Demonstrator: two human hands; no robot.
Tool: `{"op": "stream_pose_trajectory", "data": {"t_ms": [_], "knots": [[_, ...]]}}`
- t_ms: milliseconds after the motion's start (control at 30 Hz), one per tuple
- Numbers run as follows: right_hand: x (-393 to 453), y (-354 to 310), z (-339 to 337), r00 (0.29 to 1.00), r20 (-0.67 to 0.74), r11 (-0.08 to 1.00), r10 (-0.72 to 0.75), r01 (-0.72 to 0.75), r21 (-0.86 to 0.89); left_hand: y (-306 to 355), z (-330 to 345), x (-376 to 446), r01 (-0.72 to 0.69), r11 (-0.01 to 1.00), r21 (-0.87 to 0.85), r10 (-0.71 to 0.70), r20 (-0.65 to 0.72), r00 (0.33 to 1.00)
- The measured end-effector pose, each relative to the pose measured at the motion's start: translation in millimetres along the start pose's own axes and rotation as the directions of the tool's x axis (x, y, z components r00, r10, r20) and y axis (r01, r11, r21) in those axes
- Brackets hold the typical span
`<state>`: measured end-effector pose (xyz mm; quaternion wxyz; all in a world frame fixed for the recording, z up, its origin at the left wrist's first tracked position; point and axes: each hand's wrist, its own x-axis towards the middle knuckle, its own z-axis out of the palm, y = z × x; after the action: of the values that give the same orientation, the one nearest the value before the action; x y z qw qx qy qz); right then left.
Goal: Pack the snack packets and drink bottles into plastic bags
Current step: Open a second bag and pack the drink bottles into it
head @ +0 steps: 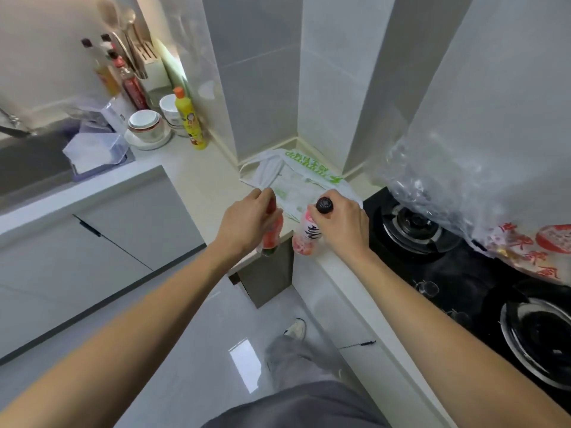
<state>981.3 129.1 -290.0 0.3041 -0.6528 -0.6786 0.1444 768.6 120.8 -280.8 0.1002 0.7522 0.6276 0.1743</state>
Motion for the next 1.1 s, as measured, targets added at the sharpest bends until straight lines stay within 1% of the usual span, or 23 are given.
{"op": "stream_pose_trajectory", "data": {"t_ms": [133, 300, 433, 633, 833, 900, 1033, 1100], "knots": [[69, 15, 28, 1.0, -0.016, 1.0, 0.021, -0.02, 0.01, -25, 9, 76, -0.007, 1.0, -0.013, 0.007, 0.03, 1.0], [144, 30, 58, 0.999, 0.028, 0.999, 0.017, -0.016, -0.036, -45, 24, 162, 0.002, 0.999, -0.041, 0.001, 0.062, 0.998], [184, 38, 82, 0.998, 0.059, 0.998, 0.022, -0.019, -0.052, -61, 44, 211, 0.022, 0.998, -0.063, -0.015, 0.109, 0.994], [219, 44, 118, 0.995, 0.102, 0.999, 0.013, -0.01, -0.031, -83, 73, 255, 0.051, 0.995, -0.089, -0.034, 0.182, 0.983], [248, 39, 140, 0.991, 0.125, 0.997, 0.058, -0.052, -0.05, -96, 81, 293, -0.004, 0.993, -0.114, 0.025, 0.18, 0.983], [258, 36, 143, 0.992, 0.111, 0.997, 0.057, -0.049, -0.067, -99, 82, 308, -0.034, 0.991, -0.128, 0.057, 0.182, 0.982], [277, 33, 143, 0.997, 0.037, 0.994, 0.073, -0.07, -0.083, -106, 83, 334, -0.082, 0.984, -0.158, 0.109, 0.174, 0.979], [287, 33, 144, 0.997, 0.02, 0.99, 0.08, -0.077, -0.118, -109, 84, 347, -0.107, 0.981, -0.16, 0.136, 0.182, 0.974]]}}
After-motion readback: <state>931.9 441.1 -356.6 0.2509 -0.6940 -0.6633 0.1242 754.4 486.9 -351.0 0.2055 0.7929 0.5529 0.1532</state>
